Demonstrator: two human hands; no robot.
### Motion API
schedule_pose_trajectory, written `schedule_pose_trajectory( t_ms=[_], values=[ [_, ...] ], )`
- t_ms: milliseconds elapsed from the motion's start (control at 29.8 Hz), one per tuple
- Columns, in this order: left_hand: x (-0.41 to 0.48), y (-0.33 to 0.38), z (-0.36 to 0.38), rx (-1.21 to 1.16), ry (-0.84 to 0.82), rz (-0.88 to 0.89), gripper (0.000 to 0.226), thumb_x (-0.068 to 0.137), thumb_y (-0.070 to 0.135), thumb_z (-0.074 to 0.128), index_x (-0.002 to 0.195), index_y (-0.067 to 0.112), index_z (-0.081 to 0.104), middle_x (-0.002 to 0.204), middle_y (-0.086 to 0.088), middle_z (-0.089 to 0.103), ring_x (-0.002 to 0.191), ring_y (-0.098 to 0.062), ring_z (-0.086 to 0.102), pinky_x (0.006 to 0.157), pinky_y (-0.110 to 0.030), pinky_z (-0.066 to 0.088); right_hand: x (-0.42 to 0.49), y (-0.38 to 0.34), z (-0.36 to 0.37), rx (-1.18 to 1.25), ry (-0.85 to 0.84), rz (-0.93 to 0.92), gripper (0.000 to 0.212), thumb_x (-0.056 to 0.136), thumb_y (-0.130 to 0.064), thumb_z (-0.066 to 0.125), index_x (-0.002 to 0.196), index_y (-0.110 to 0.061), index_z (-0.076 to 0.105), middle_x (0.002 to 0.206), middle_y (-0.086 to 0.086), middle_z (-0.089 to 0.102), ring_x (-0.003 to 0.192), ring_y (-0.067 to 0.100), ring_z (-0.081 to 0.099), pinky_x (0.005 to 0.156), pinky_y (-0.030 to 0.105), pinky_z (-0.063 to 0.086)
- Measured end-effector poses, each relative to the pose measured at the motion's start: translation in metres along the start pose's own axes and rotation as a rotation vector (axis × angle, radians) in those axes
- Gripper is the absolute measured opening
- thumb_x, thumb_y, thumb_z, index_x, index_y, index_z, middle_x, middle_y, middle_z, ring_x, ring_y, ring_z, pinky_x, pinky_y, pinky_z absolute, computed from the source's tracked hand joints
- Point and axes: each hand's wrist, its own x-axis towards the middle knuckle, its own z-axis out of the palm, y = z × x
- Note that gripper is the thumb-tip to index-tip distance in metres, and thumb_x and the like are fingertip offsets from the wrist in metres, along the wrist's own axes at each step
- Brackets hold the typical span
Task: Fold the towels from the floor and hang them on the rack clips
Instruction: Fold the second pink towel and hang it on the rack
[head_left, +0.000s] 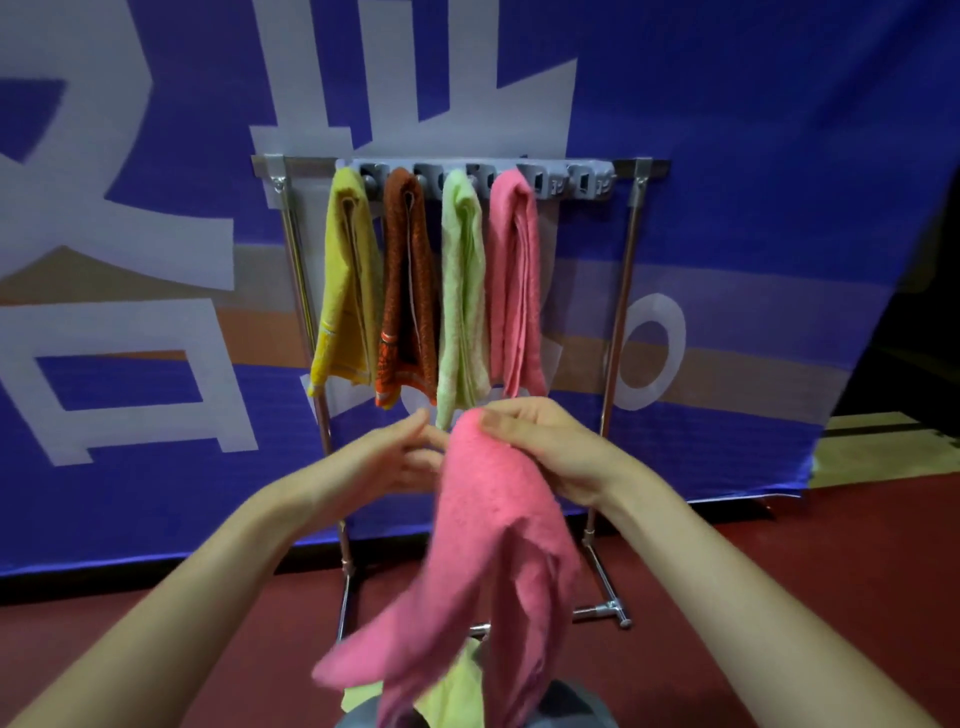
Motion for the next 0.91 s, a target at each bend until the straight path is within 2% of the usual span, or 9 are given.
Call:
schedule_pose_trajectory(
  t_ms=[34, 101, 134, 201, 369, 504, 571, 671, 906],
  values=[
    [-0.001, 0.004, 0.009, -0.033, -0.040, 0.048, 0.048, 0.064, 0.069, 0.050, 0.069, 0.025, 0.068, 0.075, -0.002, 0.056, 0.071, -0.011, 0.055, 0.062, -0.015, 0.050, 0.003, -0.008, 0.003, -0.026, -0.004, -0.006, 0.013, 0.082, -0.022, 0.056, 0.079, -0.014, 0.066, 0.064, -0.008, 0.064, 0.062, 0.004, 0.055, 0.059, 0.013, 0.045],
    [0.005, 0.023, 0.023, -0.014, -0.044, 0.105, 0.043, 0.069, 0.063, 0.051, 0.081, 0.024, 0.064, 0.089, -0.006, 0.058, 0.087, -0.015, 0.056, 0.079, -0.019, 0.049, 0.003, -0.025, 0.000, -0.032, 0.033, -0.030, 0.017, 0.084, -0.018, 0.050, 0.079, -0.014, 0.066, 0.065, -0.005, 0.066, 0.060, 0.003, 0.058, 0.060, 0.014, 0.047],
    [0.011, 0.032, 0.027, -0.063, -0.002, 0.107, 0.038, 0.071, 0.056, 0.050, 0.084, 0.023, 0.063, 0.086, 0.000, 0.066, 0.085, -0.010, 0.061, 0.080, -0.019, 0.050, 0.001, -0.033, -0.002, -0.020, 0.056, -0.036, 0.018, 0.085, -0.017, 0.050, 0.079, -0.014, 0.067, 0.063, -0.005, 0.068, 0.059, 0.003, 0.059, 0.059, 0.014, 0.049],
    [0.012, 0.047, 0.036, -0.095, 0.007, 0.173, 0.034, 0.068, 0.043, 0.045, 0.084, 0.019, 0.064, 0.072, 0.008, 0.072, 0.072, -0.001, 0.064, 0.069, -0.014, 0.051, -0.009, -0.045, -0.011, -0.028, 0.099, -0.052, 0.018, 0.087, -0.016, 0.049, 0.082, -0.014, 0.066, 0.061, -0.006, 0.069, 0.057, 0.000, 0.061, 0.056, 0.011, 0.050],
    [0.014, 0.063, 0.054, -0.150, -0.027, 0.277, 0.032, 0.077, 0.031, 0.045, 0.075, 0.015, 0.072, 0.066, 0.005, 0.071, 0.062, 0.000, 0.064, 0.059, -0.012, 0.051, -0.030, -0.040, -0.021, 0.012, 0.157, -0.022, 0.025, 0.085, -0.029, 0.046, 0.077, -0.017, 0.066, 0.061, -0.008, 0.065, 0.055, 0.001, 0.055, 0.051, 0.011, 0.043],
    [0.019, 0.066, 0.064, -0.290, -0.007, 0.189, 0.036, 0.073, 0.037, 0.047, 0.064, 0.011, 0.070, 0.055, 0.003, 0.068, 0.052, -0.004, 0.064, 0.054, -0.013, 0.052, -0.047, -0.021, -0.026, 0.077, 0.241, 0.025, 0.035, 0.076, -0.040, 0.050, 0.060, -0.016, 0.070, 0.058, -0.006, 0.062, 0.054, 0.004, 0.053, 0.052, 0.015, 0.041],
    [0.020, 0.060, 0.064, -0.367, -0.050, 0.068, 0.036, 0.074, 0.038, 0.049, 0.068, 0.014, 0.075, 0.065, 0.000, 0.073, 0.062, -0.009, 0.068, 0.066, -0.020, 0.054, -0.050, -0.023, -0.033, 0.168, 0.309, -0.058, 0.032, 0.071, -0.039, 0.054, 0.064, -0.014, 0.072, 0.061, -0.002, 0.065, 0.057, 0.007, 0.056, 0.055, 0.020, 0.045],
    [0.017, 0.049, 0.069, -0.368, -0.086, -0.032, 0.027, 0.068, 0.040, 0.061, 0.077, 0.021, 0.076, 0.082, 0.003, 0.074, 0.076, -0.010, 0.069, 0.077, -0.024, 0.053, -0.049, -0.038, -0.041, 0.142, 0.329, -0.139, 0.029, 0.085, -0.026, 0.046, 0.068, -0.013, 0.065, 0.055, -0.005, 0.066, 0.053, 0.002, 0.058, 0.054, 0.014, 0.048],
    [0.020, 0.060, 0.075, -0.269, -0.164, 0.046, 0.036, 0.066, 0.042, 0.042, 0.064, 0.028, 0.076, 0.054, 0.008, 0.068, 0.049, 0.000, 0.061, 0.047, -0.012, 0.047, -0.053, -0.030, -0.042, 0.075, 0.204, -0.085, 0.028, 0.074, -0.036, 0.051, 0.080, -0.017, 0.072, 0.067, -0.005, 0.070, 0.063, 0.003, 0.062, 0.059, 0.013, 0.050]
  ],
)
